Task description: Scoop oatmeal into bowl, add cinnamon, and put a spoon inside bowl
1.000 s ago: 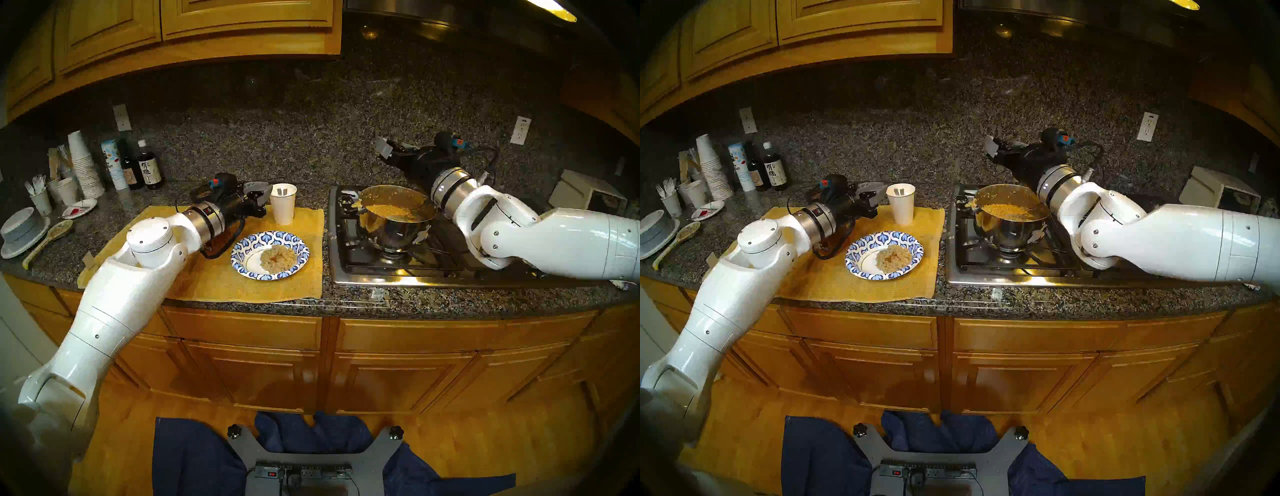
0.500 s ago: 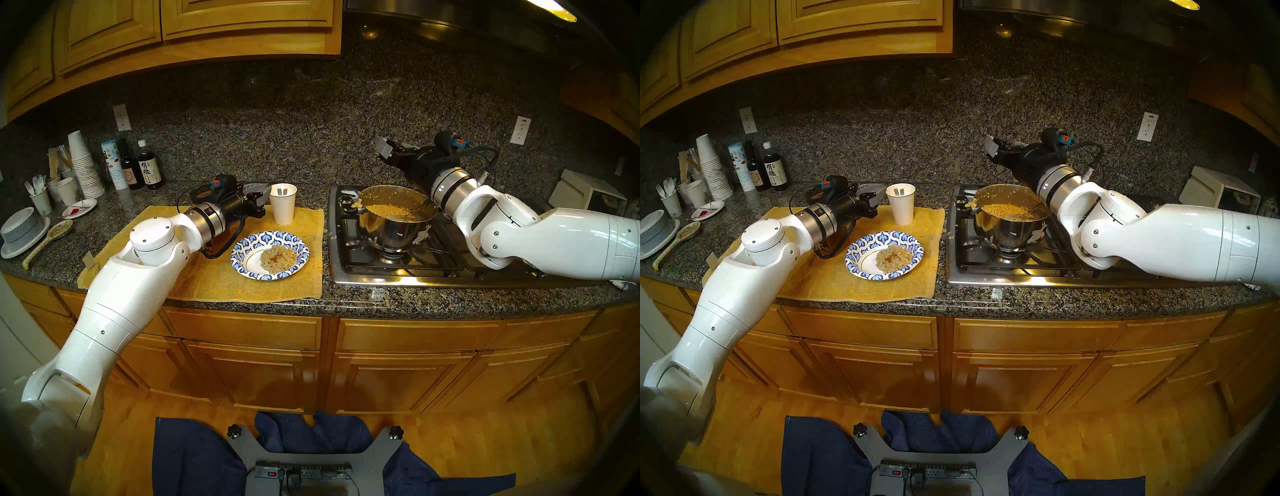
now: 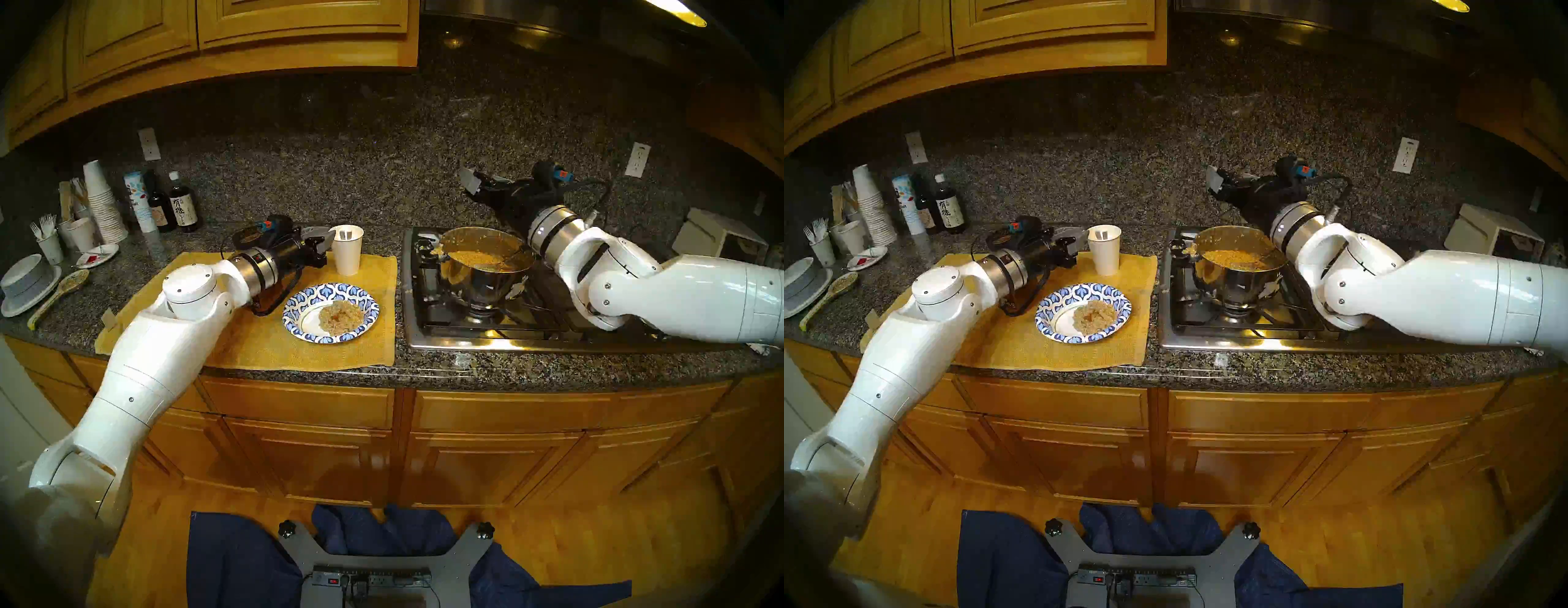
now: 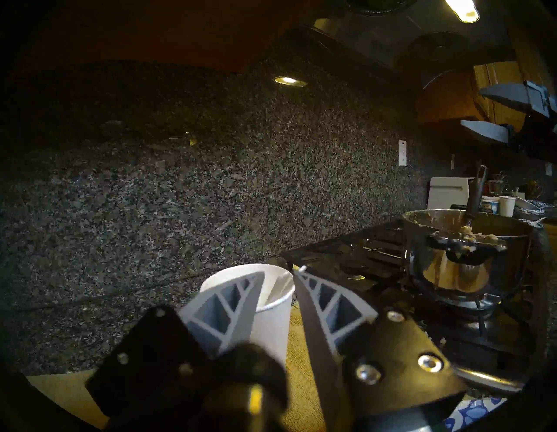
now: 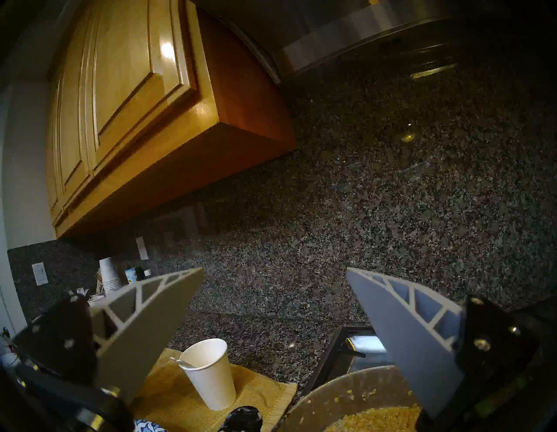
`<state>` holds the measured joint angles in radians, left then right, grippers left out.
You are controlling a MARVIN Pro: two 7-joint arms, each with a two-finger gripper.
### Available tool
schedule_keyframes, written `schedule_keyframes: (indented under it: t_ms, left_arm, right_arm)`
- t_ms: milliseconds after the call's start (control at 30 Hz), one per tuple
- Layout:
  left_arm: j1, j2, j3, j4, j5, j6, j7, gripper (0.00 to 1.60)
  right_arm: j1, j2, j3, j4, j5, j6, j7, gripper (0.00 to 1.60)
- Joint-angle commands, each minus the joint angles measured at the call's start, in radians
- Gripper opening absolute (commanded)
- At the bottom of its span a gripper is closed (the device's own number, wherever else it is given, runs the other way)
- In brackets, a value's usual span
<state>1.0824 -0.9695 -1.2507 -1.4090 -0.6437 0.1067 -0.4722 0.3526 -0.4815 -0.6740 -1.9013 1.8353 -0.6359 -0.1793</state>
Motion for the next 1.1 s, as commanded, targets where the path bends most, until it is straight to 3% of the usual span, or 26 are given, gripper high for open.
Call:
schedule_keyframes:
  t_ms: [0, 1067]
  left_arm:
    - [-0.078, -0.014, 0.0, 0.006, 0.009, -0.008, -0.013, 0.8]
    - [-0.124, -0.061, 0.01, 0.088, 0.093, -0.03, -0.036, 0.78]
  right_arm:
    - [0.035, -0.002, 0.033, -0.001, -0.003, -0.014, 0.0, 1.6]
    - [0.035, -0.002, 0.033, -0.001, -0.003, -0.014, 0.0, 1.6]
